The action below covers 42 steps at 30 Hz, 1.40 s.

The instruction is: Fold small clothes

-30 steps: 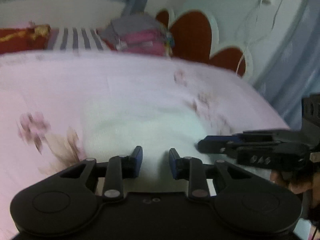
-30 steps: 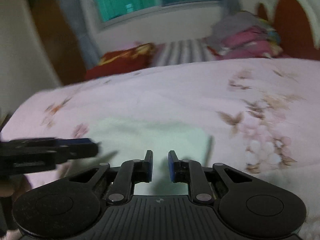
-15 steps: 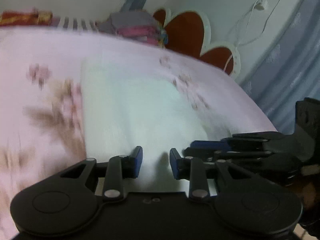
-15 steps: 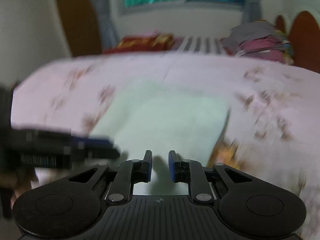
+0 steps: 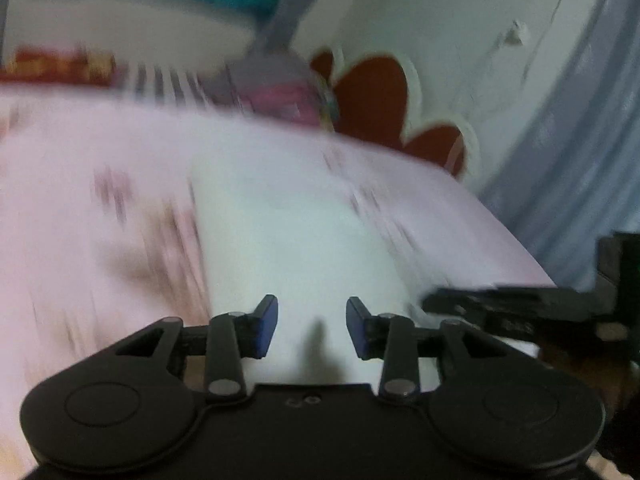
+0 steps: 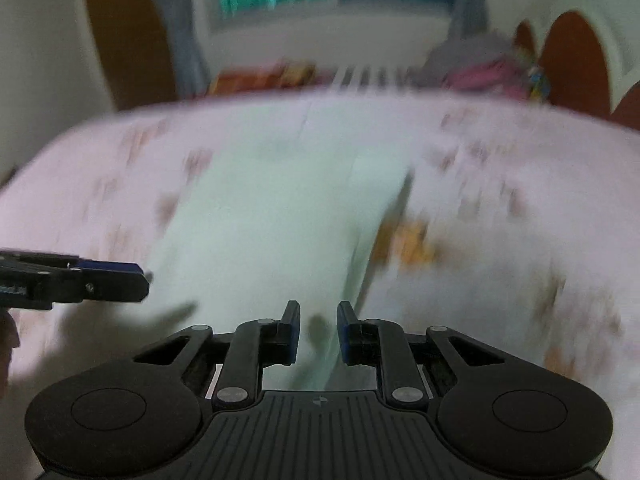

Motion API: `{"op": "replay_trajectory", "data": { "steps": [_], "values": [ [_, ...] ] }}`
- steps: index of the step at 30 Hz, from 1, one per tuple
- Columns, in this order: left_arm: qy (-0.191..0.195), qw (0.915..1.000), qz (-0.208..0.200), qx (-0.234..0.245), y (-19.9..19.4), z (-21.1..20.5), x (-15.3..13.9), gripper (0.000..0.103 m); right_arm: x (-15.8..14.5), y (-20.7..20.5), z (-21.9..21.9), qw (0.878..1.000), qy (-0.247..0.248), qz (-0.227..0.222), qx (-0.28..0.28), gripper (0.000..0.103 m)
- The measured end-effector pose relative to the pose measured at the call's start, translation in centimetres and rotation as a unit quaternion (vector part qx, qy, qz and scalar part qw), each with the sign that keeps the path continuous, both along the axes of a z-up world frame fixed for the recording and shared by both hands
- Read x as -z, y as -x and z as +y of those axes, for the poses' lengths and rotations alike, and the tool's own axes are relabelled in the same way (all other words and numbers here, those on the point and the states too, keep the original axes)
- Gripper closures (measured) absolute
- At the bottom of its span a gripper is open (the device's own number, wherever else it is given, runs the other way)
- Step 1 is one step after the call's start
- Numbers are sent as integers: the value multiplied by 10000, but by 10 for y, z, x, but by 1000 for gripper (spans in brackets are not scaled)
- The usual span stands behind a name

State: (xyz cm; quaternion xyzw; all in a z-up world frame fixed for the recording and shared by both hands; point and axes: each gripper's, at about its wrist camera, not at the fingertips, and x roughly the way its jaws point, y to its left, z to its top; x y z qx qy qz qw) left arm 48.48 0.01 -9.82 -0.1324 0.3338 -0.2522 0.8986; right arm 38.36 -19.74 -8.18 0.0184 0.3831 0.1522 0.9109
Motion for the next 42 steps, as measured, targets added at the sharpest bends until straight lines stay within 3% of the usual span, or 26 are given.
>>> {"op": "replay_trajectory", "data": {
  "steps": [3,7,9,10,11,12,14,15,16,17,18,19,21,24,27,29,31,33,34,36,38,42],
  "values": [
    [82,9994,-206,-270,-62,1,-12,67,-14,-52,5,9993,-82,-306,187,85],
    [84,9993,184,-312,-121,-13,5,67,-8,-129,13,9984,-311,-208,414,85],
    [46,9961,847,-257,-138,-18,34,68,3,-149,20,9991,-251,-114,315,85],
    [44,9950,929,-361,-139,-17,47,66,13,-158,22,9996,-182,69,205,85],
    [118,9962,766,-407,-136,-16,50,65,31,-167,25,9990,104,398,181,85],
    [108,9965,720,-419,-133,-15,49,65,36,-164,22,9997,82,197,129,85],
    [19,9967,638,-510,-125,-13,38,65,32,-164,18,9997,73,243,45,85],
    [-53,9970,490,-597,-116,-11,29,60,29,-161,14,9996,47,254,63,85],
    [-93,9967,348,-724,-103,-8,24,36,25,-159,8,9996,-20,253,139,85],
    [-115,9958,273,-868,-89,-4,21,3,20,-152,-4,9991,-199,224,297,84],
    [-91,9952,263,-941,-79,0,18,2,16,-147,-18,9979,-403,194,469,54],
    [-26,9952,315,-929,-72,5,18,10,11,-142,-29,9960,-567,162,665,23],
    [-15,9941,657,-867,-66,14,24,13,7,-122,-55,9914,-1057,139,756,25],
    [281,9911,1014,-814,-53,23,34,19,7,-103,-78,9825,-1608,527,780,37],
    [303,9867,1278,-952,-48,24,42,24,14,-87,-91,9647,-2339,930,781,42],
    [202,9865,1278,-1006,-46,17,47,22,15,-81,-82,9674,-2248,987,624,42],
    [152,9859,1321,-1019,-45,15,44,24,22,-81,-63,9808,-1531,1088,533,52],
    [21,9867,1266,-1015,-43,15,38,24,26,-82,-73,9794,-1500,1103,785,52],
    [-34,9875,1215,-1000,-41,16,35,24,23,-81,-81,9779,-1475,1095,1003,58],
    [-38,9881,1174,-990,-39,15,31,25,15,-75,-97,9706,-1838,988,1199,59],
    [14,9876,1228,-977,-39,15,32,25,15,-73,-109,9508,-2670,1046,1171,58],
    [179,9864,1352,-914,-41,9,33,25,26,-88,-96,9397,-2959,1450,912,55]
  ]
}}
